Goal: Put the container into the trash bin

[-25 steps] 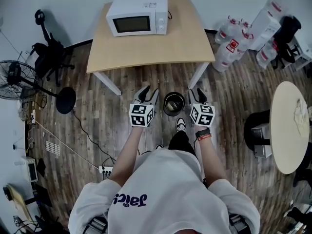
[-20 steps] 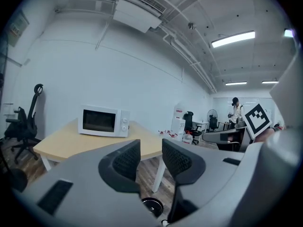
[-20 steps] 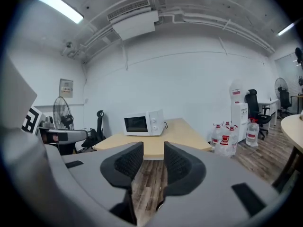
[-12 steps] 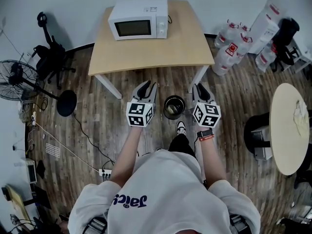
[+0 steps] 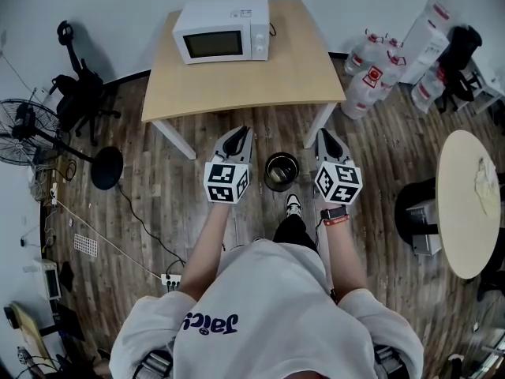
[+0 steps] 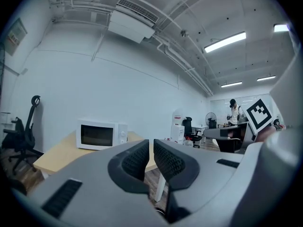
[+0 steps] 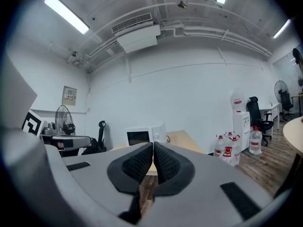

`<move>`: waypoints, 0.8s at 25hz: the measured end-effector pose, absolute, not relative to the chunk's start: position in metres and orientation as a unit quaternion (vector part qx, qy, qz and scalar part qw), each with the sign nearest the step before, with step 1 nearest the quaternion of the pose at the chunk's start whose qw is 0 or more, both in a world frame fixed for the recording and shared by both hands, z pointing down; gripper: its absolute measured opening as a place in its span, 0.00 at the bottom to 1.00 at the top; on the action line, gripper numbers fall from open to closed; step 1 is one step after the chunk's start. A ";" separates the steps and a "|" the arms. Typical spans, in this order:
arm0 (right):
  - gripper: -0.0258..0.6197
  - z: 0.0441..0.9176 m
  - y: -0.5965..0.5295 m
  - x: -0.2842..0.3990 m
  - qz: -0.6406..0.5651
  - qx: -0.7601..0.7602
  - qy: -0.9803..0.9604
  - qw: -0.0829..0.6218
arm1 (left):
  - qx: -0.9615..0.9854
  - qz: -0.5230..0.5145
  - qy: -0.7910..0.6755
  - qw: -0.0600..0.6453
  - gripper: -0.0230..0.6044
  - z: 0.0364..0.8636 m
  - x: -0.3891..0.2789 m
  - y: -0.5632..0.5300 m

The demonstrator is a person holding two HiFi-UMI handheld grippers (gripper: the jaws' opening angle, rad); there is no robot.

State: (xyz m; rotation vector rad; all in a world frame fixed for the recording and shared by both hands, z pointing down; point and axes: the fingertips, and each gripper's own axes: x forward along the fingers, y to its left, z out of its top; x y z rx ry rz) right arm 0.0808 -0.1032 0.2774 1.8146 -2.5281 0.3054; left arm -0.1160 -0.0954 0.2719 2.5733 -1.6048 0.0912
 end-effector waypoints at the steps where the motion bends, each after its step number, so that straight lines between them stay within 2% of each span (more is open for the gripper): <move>1: 0.06 0.278 -0.102 0.080 0.098 0.580 -0.808 0.007 | 0.847 0.031 -0.528 0.053 0.11 0.273 -0.116 -0.095; 6: 0.06 0.280 -0.104 0.071 0.089 0.581 -0.809 0.014 | 0.847 0.030 -0.528 0.055 0.07 0.274 -0.121 -0.097; 20: 0.06 0.279 -0.124 0.045 0.088 0.569 -0.817 0.023 | 0.846 0.024 -0.530 0.052 0.07 0.272 -0.129 -0.121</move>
